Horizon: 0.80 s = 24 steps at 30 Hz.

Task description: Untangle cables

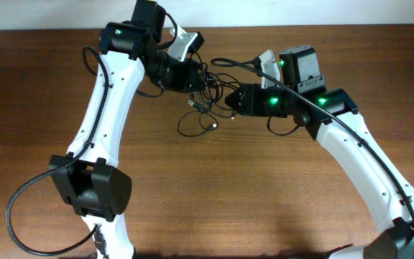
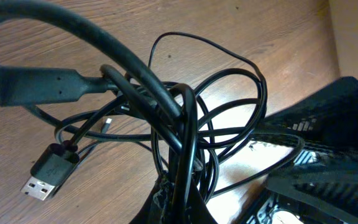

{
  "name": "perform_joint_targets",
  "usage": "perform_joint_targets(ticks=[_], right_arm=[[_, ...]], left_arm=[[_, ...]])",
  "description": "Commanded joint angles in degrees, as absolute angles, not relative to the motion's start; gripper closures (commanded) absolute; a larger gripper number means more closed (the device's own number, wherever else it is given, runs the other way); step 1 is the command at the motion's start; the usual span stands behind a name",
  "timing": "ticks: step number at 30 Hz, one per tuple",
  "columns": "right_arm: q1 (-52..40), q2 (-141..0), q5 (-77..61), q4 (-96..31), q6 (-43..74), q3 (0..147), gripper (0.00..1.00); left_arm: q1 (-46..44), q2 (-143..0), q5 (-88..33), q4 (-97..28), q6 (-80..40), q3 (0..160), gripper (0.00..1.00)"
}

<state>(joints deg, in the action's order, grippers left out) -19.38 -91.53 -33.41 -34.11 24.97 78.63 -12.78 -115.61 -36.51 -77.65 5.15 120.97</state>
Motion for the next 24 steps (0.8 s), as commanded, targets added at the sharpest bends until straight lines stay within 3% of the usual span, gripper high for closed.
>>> perform_joint_targets(ticks=[1,8,11,15,24], right_arm=[[-20.36,-92.38,-32.77,-32.62,24.49,78.87,0.60],[-20.40,-92.38,-34.54,-32.77,24.53,78.87,0.96],[-20.23,-92.36,-36.01,-32.84,25.28,78.87,0.96],[-20.18,-91.00,-37.52,-33.54,26.04,78.87,0.96],[-17.50,-82.04,-38.17,-35.29,27.55,78.89,0.96]], left_arm=[[-14.33,-114.50,-39.24,-77.65,6.11,121.62,1.00],[-14.85,-114.52,-35.31,-75.33,6.09,121.60,0.98],[-14.85,-114.52,-28.25,-74.78,6.07,121.60,0.93],[-14.85,-114.52,-21.28,-74.19,6.04,121.60,0.79],[-14.87,-114.52,-21.30,-74.17,3.05,121.56,0.78]])
